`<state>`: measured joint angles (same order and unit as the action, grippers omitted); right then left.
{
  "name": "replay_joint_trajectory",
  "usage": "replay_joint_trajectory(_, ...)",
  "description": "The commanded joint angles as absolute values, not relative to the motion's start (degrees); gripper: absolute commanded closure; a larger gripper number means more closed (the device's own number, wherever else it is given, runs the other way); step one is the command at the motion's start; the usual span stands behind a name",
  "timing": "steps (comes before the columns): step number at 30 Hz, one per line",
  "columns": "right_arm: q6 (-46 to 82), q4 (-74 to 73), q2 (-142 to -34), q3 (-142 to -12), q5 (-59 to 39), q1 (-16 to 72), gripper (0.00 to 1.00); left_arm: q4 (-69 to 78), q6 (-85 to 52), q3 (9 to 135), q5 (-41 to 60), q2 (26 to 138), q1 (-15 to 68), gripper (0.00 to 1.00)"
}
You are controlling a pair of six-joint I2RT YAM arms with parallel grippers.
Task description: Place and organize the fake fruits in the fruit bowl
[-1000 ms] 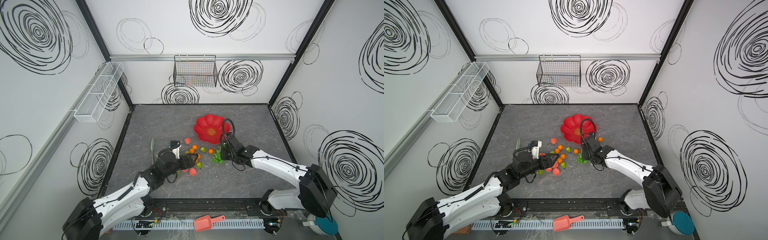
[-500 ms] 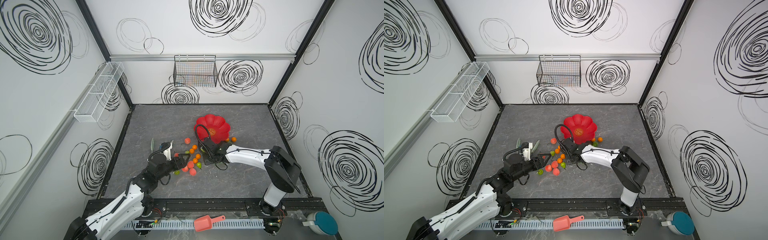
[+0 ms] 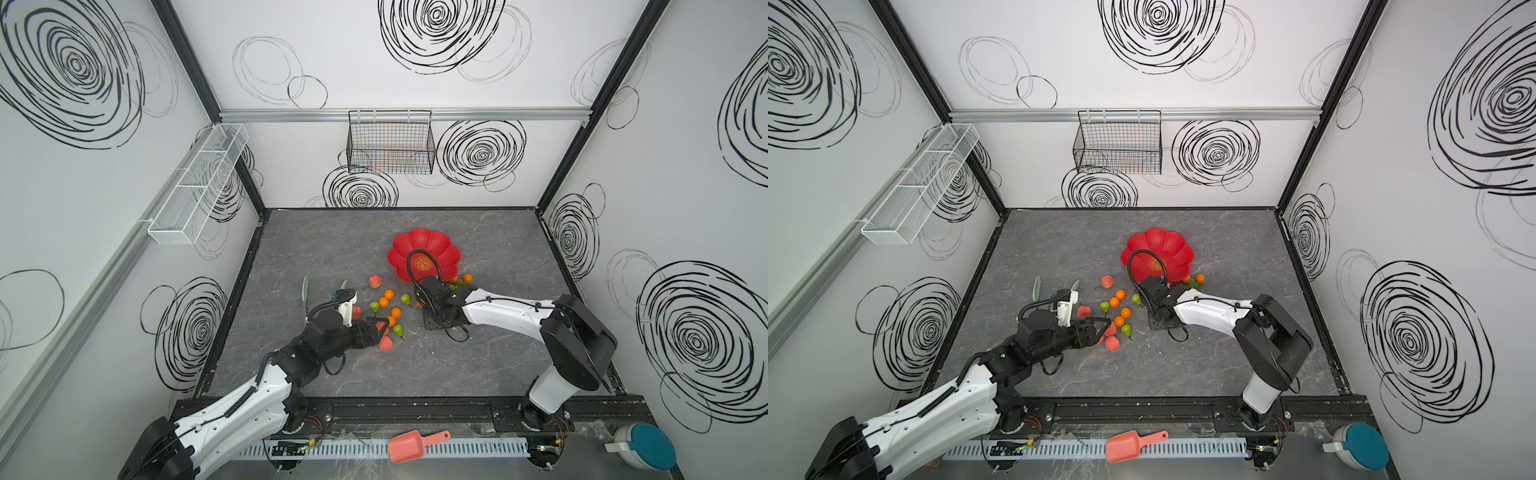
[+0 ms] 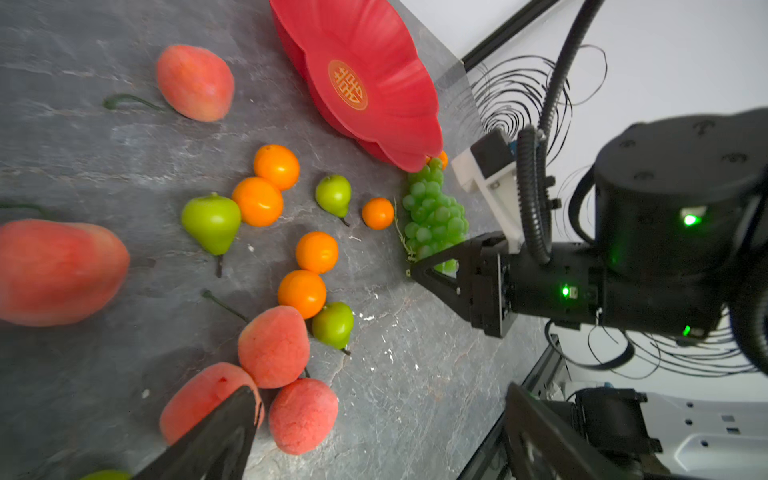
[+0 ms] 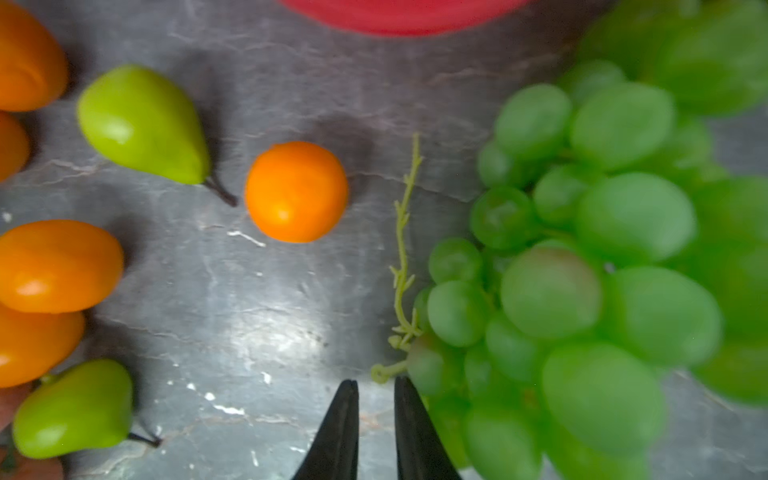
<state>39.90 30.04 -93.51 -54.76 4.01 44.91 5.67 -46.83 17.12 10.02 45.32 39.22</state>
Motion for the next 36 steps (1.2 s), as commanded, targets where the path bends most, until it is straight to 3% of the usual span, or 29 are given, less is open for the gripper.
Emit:
replay_joint_trajectory(1,41.78,34.06,-89.76,-52.92,6.9,42.73,0.79,8.47,-45.26,19.92,6.88,47.19,43.07,0.04)
replay_joint_trajectory(10,35.51,31.73,-81.81,-54.29,3.43,40.65,0.76,15.41,-48.71,20.3,7.08,53.0,47.73,0.04)
replay_joint_trajectory(26,24.1,38.59,-97.83,-63.81,5.01,45.17,0.76,19.28,-53.96,15.86,15.31,49.04,37.36,0.04)
replay_joint_trajectory(36,21.79,39.0,-102.19,-65.12,7.66,43.08,0.71,17.12,-54.93,13.25,18.36,43.68,32.35,0.04)
